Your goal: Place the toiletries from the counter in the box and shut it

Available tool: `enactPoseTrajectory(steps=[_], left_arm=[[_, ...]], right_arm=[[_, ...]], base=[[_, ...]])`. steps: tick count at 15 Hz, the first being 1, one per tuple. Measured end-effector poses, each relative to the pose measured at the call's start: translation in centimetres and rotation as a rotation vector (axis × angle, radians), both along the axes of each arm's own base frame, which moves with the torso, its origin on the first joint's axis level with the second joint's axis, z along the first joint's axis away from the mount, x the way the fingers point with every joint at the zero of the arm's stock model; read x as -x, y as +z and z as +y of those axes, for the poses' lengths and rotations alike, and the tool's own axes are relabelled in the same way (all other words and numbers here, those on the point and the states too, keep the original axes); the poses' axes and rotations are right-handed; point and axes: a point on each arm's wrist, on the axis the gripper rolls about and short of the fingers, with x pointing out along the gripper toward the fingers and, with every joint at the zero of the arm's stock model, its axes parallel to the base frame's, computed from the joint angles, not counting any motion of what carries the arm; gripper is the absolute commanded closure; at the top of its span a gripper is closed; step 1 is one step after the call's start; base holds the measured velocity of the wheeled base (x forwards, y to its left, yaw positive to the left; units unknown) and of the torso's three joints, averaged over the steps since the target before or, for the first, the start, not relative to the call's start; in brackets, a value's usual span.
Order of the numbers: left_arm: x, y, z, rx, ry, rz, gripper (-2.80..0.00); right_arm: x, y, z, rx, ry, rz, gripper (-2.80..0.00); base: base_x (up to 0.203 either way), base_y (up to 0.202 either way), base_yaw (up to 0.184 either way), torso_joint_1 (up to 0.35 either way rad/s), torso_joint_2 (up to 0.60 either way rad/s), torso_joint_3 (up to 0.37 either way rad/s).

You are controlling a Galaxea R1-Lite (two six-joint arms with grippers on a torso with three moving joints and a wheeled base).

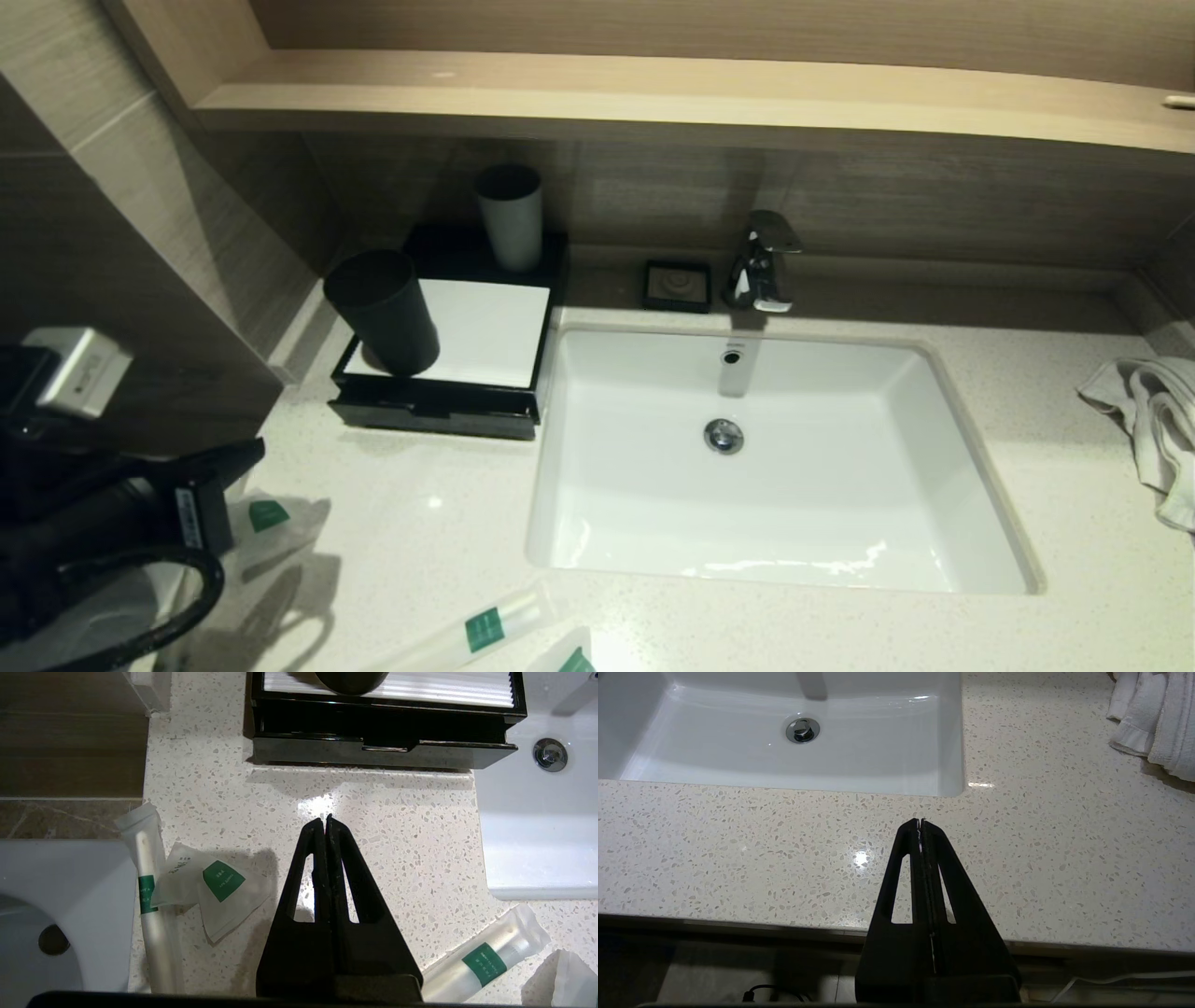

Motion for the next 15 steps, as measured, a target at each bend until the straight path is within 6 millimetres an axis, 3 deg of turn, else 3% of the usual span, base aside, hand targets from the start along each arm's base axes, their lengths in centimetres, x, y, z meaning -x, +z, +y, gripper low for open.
enactPoseTrajectory(steps=[6, 15], left_arm=[[-2.1, -2.8, -0.9, -0.024, -0.029, -0.016, 0.0], [-6.5, -3.9, -2.3, 0.003, -0.043, -0.09, 0.0]], right_arm=[[0.0, 0.0, 0.0, 0.0, 0.0, 0.0, 0.0], [0.0, 0.0, 0.0, 0.0, 0.0, 0.0, 0.0]], base=[[0.0, 0.0, 0.0, 0.0, 0.0, 0.0], [0.0, 0.0, 0.0, 0.0, 0.0, 0.0]])
